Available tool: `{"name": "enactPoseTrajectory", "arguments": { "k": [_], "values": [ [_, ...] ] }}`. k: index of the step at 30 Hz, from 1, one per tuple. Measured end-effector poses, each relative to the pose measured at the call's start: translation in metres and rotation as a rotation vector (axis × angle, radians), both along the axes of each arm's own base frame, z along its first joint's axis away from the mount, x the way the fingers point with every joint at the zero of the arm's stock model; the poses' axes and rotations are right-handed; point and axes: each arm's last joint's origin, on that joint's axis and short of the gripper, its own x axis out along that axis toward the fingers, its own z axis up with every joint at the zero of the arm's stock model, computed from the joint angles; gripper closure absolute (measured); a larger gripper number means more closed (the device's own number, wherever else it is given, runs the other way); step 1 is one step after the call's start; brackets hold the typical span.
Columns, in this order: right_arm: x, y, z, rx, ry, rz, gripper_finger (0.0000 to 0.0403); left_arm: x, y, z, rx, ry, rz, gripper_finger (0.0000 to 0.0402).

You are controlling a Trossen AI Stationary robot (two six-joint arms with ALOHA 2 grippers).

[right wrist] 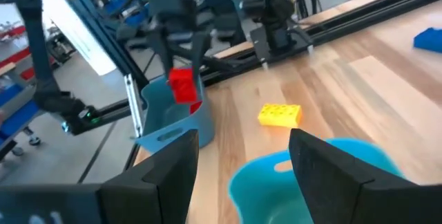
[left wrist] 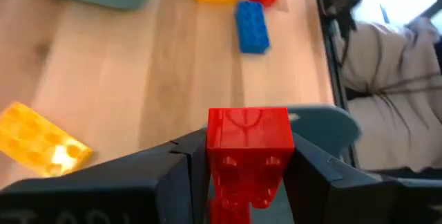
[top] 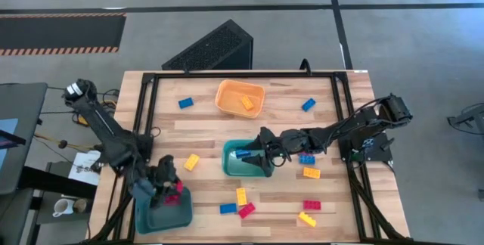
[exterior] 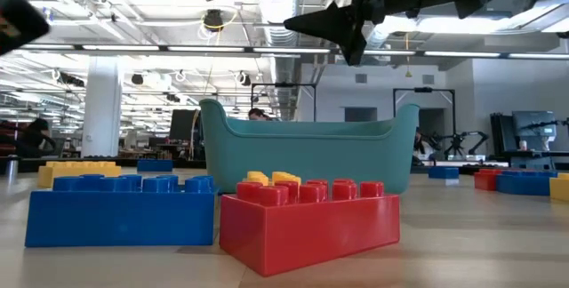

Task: Sort & place blocks by color
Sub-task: Put the red game piece into the blue bin, then put the blue game piece into the green bin

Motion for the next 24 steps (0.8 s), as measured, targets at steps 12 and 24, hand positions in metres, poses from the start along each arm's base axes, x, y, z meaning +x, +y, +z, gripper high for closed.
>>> {"name": "enactPoseTrajectory", "arguments": {
  "k": [12, 24],
  "values": [
    [0.001, -0.002, 0.003, 0.003, -0.031, -0.011, 0.0154, 0.008, -0.031, -0.023, 0.044, 0.052, -0.075, 0.0202],
    [0.002, -0.008, 0.003, 0.001, -0.031, -0.034, 0.0154, 0.011, -0.015, 0.047, 0.243, -0.409, -0.053, 0.0159]
  ]
}}
